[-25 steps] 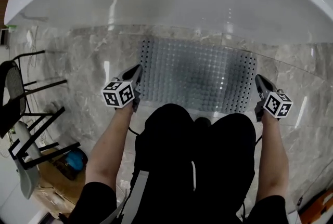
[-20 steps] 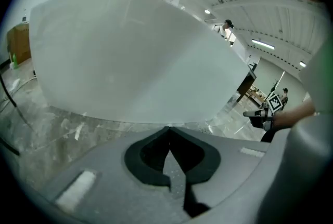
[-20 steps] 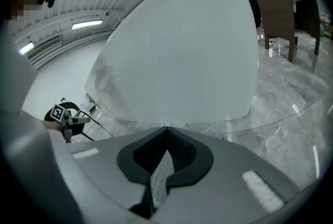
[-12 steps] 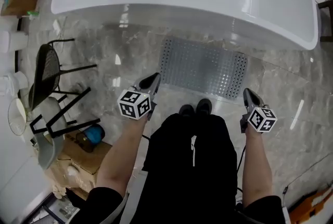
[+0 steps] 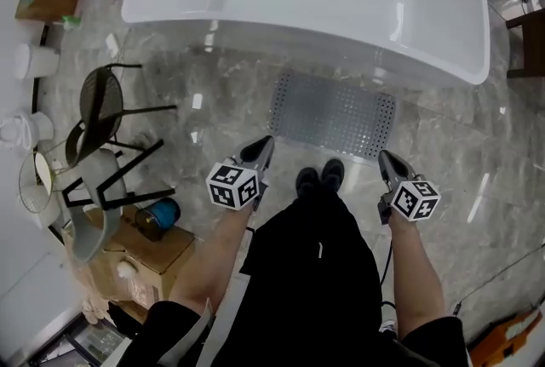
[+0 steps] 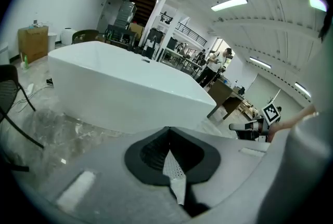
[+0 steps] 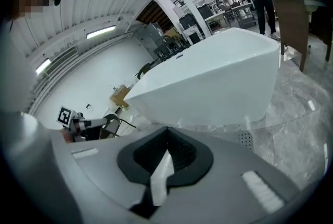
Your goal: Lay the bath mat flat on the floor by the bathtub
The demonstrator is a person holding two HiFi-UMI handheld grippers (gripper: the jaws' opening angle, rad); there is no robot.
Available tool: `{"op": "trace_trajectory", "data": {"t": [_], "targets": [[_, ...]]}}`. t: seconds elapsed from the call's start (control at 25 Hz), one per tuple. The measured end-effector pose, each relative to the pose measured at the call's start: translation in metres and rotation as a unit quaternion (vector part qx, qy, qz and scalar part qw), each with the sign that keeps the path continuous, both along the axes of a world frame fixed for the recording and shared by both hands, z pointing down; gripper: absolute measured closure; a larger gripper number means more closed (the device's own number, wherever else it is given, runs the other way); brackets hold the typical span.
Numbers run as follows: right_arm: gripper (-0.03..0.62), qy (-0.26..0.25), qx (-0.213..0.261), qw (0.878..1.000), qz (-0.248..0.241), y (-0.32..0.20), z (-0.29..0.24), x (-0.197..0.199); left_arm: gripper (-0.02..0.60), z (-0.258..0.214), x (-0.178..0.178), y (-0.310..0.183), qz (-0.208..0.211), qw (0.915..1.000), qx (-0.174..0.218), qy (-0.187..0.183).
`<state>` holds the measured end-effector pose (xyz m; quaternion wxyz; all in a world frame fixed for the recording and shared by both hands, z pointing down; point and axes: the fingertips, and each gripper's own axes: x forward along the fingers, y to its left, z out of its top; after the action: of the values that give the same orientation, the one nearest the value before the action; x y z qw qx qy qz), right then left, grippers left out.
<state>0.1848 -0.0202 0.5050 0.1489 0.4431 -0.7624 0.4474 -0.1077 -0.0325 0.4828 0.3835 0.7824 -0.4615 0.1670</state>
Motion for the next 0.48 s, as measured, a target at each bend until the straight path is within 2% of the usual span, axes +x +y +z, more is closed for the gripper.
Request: {"op": "trace_trajectory", "data": {"t": [0.16, 0.32, 0.48], "targets": [[0.595, -0.003, 0.012, 1.000, -0.025, 0.022, -0.045, -0.028, 0.575, -0.043, -0.009, 0.009, -0.005, 0.9997, 0.021, 0.010], [0.595, -0.006, 0.022, 0.999, -0.027, 0.049, -0.084, -0.045, 0.575, -0.081, 0.000, 0.021, 0.016, 0.9986, 0.042, 0.029], [0.595, -0.005, 0.042, 0.999, -0.025, 0.065, -0.121, -0.050, 0.575, -0.117, 0.013, 0.025, 0.020, 0.9962, 0.068, 0.051]]}}
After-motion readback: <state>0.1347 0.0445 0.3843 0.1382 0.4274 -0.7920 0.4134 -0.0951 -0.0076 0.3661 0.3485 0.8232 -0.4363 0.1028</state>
